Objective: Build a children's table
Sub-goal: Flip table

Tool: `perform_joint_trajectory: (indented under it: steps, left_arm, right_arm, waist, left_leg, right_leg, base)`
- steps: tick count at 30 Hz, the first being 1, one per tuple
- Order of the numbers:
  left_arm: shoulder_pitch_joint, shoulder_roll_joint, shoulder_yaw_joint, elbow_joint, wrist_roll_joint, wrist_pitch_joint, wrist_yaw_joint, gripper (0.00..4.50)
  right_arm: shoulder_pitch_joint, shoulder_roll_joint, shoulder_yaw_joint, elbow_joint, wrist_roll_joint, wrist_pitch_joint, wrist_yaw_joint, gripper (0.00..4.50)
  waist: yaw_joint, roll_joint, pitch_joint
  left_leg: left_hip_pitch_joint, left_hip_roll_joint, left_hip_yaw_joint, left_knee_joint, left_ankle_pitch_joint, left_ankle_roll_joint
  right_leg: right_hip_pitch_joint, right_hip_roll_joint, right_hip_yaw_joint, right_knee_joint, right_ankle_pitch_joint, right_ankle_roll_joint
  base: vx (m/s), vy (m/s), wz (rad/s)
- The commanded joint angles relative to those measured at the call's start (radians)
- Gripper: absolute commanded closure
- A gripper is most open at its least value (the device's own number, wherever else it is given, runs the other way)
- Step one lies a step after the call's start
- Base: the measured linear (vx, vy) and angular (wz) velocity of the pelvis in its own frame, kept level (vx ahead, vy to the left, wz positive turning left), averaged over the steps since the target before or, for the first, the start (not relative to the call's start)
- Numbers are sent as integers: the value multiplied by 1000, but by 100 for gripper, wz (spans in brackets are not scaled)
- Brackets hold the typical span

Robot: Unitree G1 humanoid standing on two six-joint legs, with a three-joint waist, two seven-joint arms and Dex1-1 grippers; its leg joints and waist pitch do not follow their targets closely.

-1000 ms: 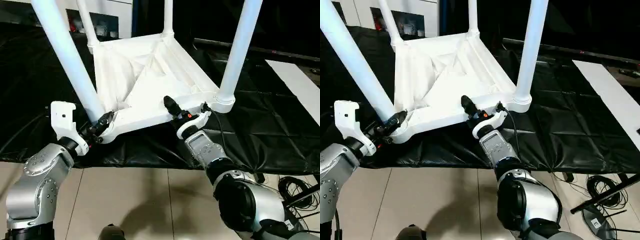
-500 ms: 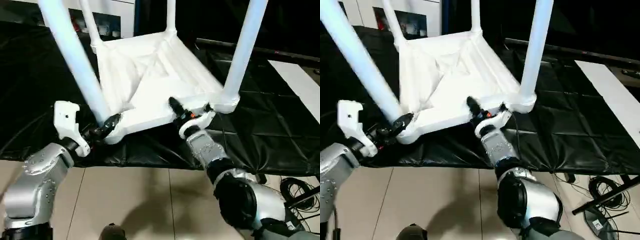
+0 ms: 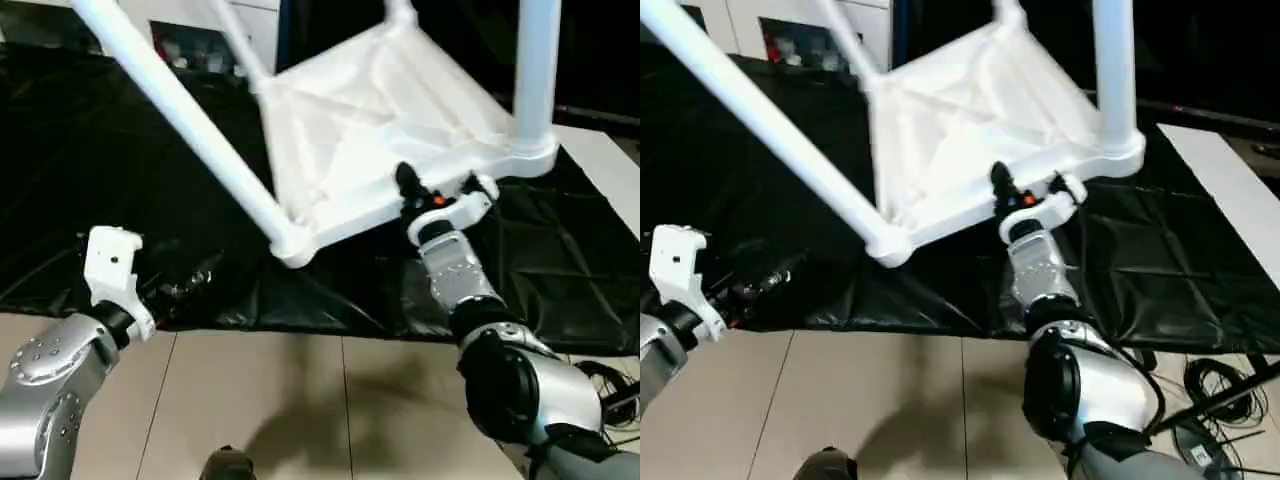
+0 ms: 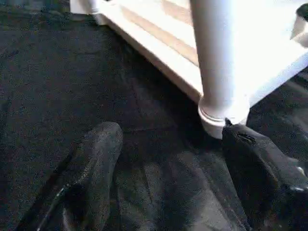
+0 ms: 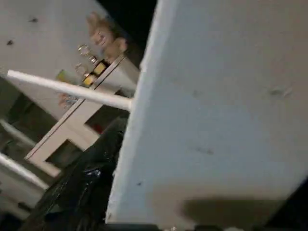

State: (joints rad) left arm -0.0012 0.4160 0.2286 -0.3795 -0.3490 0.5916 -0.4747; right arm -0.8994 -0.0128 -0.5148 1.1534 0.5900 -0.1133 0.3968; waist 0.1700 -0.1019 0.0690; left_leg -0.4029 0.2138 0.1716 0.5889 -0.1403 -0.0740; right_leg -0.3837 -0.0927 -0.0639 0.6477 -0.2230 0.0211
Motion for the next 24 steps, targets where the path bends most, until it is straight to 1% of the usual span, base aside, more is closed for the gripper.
perform_joint_trajectory:
  steps: [1,2,3,4,6,7,8,10,11,12,14,17,19,20,21,22,23,24]
  left_arm:
    - [3,15,-24,-53,17,-25,-11,78]
    - [3,19,-27,-60,20,-31,-15,78]
    - [3,24,-31,-68,23,-39,-19,78]
    - [1,31,-36,-79,29,-50,-24,78]
    - [-13,44,-39,-98,47,-105,-36,78]
    - [-18,48,-38,-104,49,-118,-35,78]
    - [-18,48,-38,-104,49,-118,-35,78]
    - [-42,61,-34,-101,76,-149,-22,78]
    - [-71,80,-32,-92,109,-173,-7,78]
    - [-79,85,-30,-89,115,-174,-3,78]
    - [-124,124,-34,-78,146,-172,3,78]
    - [-150,154,-41,-72,166,-166,3,78]
    - [-187,186,-50,-55,189,-160,3,78]
    - [-187,186,-50,-55,189,-160,3,78]
    - [-217,205,-59,-38,212,-170,4,78]
    - [-270,234,-81,-16,242,-197,-12,78]
    - [-286,243,-88,-9,251,-207,-17,78]
    - [-351,259,-120,6,281,-230,-29,78]
  right_arm:
    - [10,-62,42,-80,-91,-73,-62,243]
    - [13,-66,52,-88,-105,-78,-72,243]
    - [16,-69,62,-98,-121,-84,-83,243]
    - [20,-75,79,-112,-147,-91,-103,243]
    - [28,-87,114,-143,-204,-97,-149,243]
    - [32,-89,125,-154,-220,-98,-164,243]
    - [32,-89,125,-154,-220,-98,-164,243]
    - [34,-96,151,-172,-255,-94,-188,243]
    - [34,-107,184,-187,-296,-88,-212,243]
    - [34,-110,193,-190,-307,-86,-219,243]
    - [27,-124,235,-203,-358,-65,-250,243]
    - [22,-132,261,-208,-392,-53,-275,243]
    - [17,-141,293,-212,-432,-41,-309,243]
    - [17,-141,293,-212,-432,-41,-309,244]
    - [12,-145,308,-215,-451,-35,-327,245]
    - [3,-151,336,-223,-489,-23,-357,245]
    - [1,-153,345,-228,-502,-18,-368,246]
    - [-8,-154,371,-234,-535,-2,-393,246]
  waist:
    - [-14,38,-80]
    - [-16,36,-81]
    - [-17,37,-79]
    - [-18,36,-79]
    - [-18,37,-78]
    - [-19,38,-78]
    - [-20,38,-78]
    - [-22,37,-77]
    - [-23,38,-77]
    - [-24,39,-78]
    - [-30,37,-79]
    - [-37,38,-80]
    - [-39,30,-80]
    - [-38,33,-81]
    - [-39,25,-81]
    - [-36,27,-81]
    - [-34,27,-80]
    - [-32,30,-81]
  left_leg:
    - [40,17,1,-75,-291,-93]
    - [40,17,1,-74,-283,-91]
    - [40,16,3,-74,-279,-88]
    - [39,15,4,-73,-280,-87]
    - [39,14,4,-72,-273,-82]
    - [40,14,4,-72,-277,-84]
    - [40,14,5,-73,-282,-85]
    - [40,14,4,-73,-296,-89]
    - [39,13,3,-74,-300,-91]
    - [41,12,4,-73,-306,-92]
    - [40,12,2,-73,-312,-99]
    - [39,10,1,-73,-327,-109]
    - [39,10,2,-72,-328,-109]
    - [41,10,2,-72,-329,-110]
    - [41,11,2,-72,-338,-111]
    - [47,10,3,-71,-353,-111]
    - [47,9,2,-72,-353,-113]
    - [51,9,1,-72,-367,-120]
  right_leg:
    - [21,-38,32,-65,-59,-150]
    - [23,-36,31,-62,-50,-151]
    - [21,-35,32,-64,-52,-152]
    - [22,-35,32,-64,-56,-152]
    - [22,-36,34,-68,-82,-140]
    - [20,-35,34,-69,-91,-135]
    - [19,-35,34,-69,-96,-132]
    - [18,-35,35,-71,-114,-127]
    - [19,-35,35,-73,-129,-119]
    - [16,-33,35,-74,-136,-114]
    - [16,-34,34,-73,-148,-107]
    - [14,-33,34,-73,-170,-102]
    - [12,-32,35,-74,-169,-102]
    - [11,-32,35,-73,-169,-103]
    - [10,-32,35,-74,-173,-103]
    - [4,-31,35,-75,-185,-101]
    - [3,-30,35,-77,-194,-99]
    - [0,-30,35,-76,-200,-98]
  base:
    - [0,0,0]
    - [0,0,0]
    - [0,0,0]
    - [0,0,0]
    - [0,0,0]
    - [0,0,0]
    - [0,0,0]
    - [0,0,0]
    - [0,0,0]
    - [0,0,0]
    - [0,0,0]
    - [0,0,0]
    - [0,0,0]
    - [0,0,0]
    - [0,0,0]
    - [0,0,0]
    - [0,0,0]
    - [0,0,0]
